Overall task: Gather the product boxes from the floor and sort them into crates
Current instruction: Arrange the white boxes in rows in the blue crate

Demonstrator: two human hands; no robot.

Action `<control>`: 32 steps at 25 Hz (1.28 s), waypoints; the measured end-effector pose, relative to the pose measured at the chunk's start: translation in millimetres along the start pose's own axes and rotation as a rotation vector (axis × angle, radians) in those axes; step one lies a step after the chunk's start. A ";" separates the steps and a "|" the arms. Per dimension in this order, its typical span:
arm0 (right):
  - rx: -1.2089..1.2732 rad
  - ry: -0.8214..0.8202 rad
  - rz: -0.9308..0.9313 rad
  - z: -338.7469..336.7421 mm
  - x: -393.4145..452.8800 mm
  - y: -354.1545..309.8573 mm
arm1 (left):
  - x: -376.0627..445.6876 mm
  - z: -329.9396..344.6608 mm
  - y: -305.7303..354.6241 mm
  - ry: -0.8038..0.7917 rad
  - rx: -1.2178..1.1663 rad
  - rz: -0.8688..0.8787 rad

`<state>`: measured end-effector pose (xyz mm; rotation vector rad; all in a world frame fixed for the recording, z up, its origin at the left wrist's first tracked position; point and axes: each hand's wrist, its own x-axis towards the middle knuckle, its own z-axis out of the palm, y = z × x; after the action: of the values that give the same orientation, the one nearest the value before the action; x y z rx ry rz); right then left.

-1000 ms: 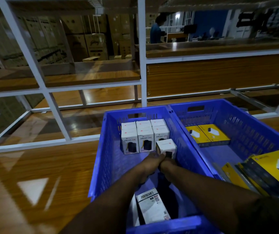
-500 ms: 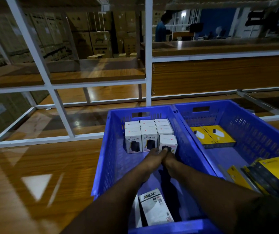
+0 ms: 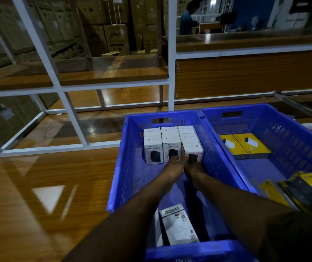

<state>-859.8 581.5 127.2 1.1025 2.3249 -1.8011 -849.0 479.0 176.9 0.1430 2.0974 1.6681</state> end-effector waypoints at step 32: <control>0.457 -0.275 0.044 -59.6 -78.4 -62.7 | -25.1 -32.0 32.3 0.043 -0.152 -0.093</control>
<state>-809.4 585.3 232.5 0.8512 1.7732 -2.3607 -846.0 449.9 219.8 -0.0383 1.9673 1.7803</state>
